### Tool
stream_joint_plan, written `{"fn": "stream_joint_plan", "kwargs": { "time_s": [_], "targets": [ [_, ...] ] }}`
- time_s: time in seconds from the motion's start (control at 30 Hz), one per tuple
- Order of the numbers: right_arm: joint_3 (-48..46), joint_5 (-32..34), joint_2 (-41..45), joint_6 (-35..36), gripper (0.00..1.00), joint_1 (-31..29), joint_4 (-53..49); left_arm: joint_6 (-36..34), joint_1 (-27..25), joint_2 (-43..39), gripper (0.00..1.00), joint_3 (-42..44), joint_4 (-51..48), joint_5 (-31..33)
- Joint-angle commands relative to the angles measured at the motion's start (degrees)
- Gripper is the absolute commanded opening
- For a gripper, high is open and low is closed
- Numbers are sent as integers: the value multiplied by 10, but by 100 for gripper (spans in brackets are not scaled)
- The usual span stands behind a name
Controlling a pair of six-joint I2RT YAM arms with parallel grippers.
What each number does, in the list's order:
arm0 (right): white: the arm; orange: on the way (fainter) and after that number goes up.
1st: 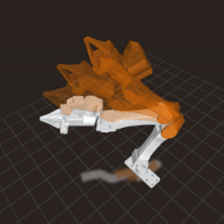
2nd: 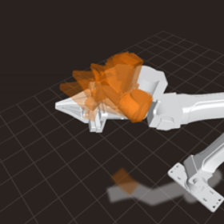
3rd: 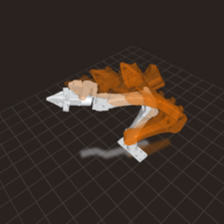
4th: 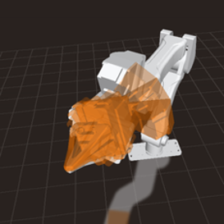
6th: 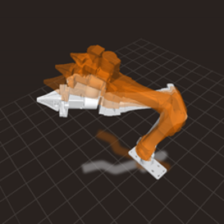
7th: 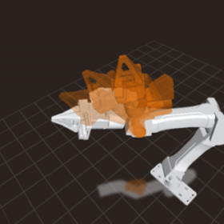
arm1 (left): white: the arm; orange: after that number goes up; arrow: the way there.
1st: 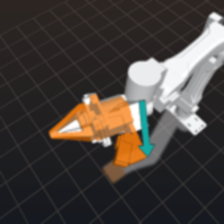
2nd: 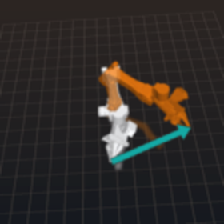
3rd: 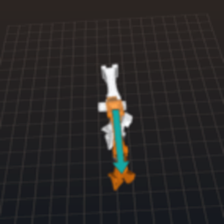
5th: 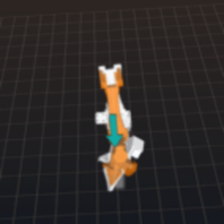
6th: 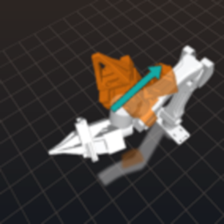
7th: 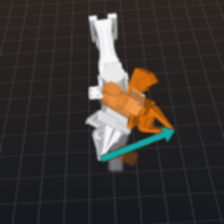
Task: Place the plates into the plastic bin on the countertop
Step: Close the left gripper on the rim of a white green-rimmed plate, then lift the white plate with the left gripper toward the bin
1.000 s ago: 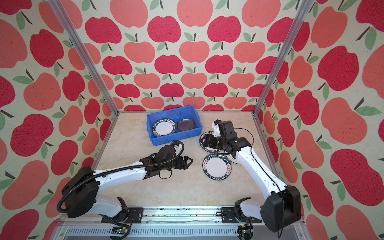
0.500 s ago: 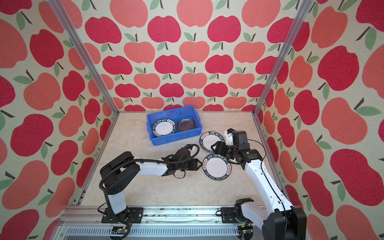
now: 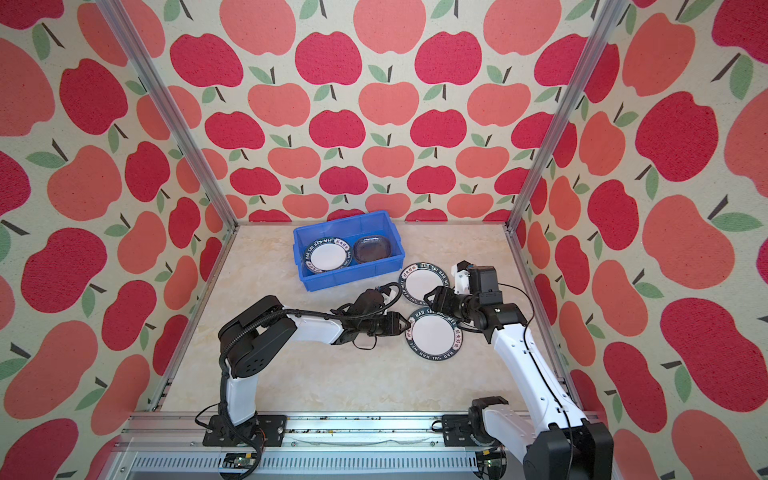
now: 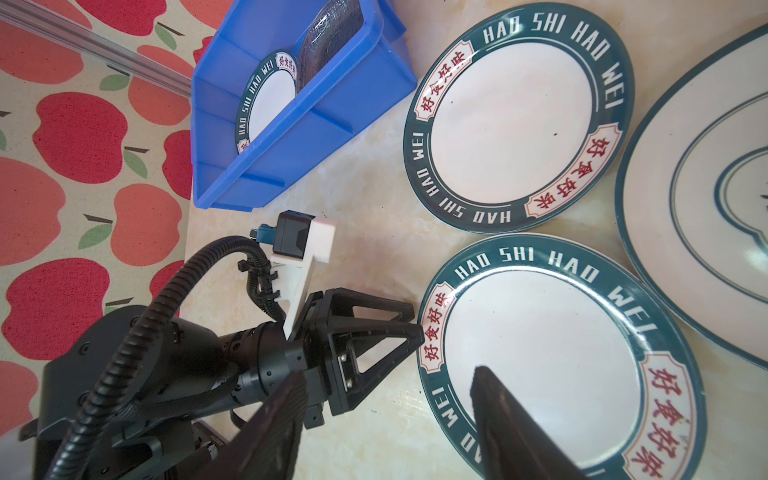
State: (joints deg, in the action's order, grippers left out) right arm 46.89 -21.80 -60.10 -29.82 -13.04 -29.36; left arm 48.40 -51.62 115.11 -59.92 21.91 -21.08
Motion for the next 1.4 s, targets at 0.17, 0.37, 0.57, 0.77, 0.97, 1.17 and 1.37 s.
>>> {"fn": "stream_joint_plan", "kwargs": {
  "time_s": [0.17,0.37,0.57,0.77,0.97,1.17,1.37],
  "targets": [
    [-21,-13,2,10,66,5,14,-12,-8,53,37,-63,-82,-26],
    [-22,-15,2,13,66,6,15,-6,-4,60,25,-60,-77,-34],
    [-26,-17,-4,8,66,6,25,-4,-1,56,14,-46,-71,-36],
    [-25,-39,-11,3,66,6,34,-6,3,37,0,-25,-67,-35],
    [7,-98,-7,31,66,6,15,4,9,-44,0,42,-53,-32],
    [21,-101,18,45,59,6,-11,24,21,-187,0,153,-37,17],
    [8,-135,21,50,53,5,-16,60,66,-313,0,255,8,35]
  ]
}}
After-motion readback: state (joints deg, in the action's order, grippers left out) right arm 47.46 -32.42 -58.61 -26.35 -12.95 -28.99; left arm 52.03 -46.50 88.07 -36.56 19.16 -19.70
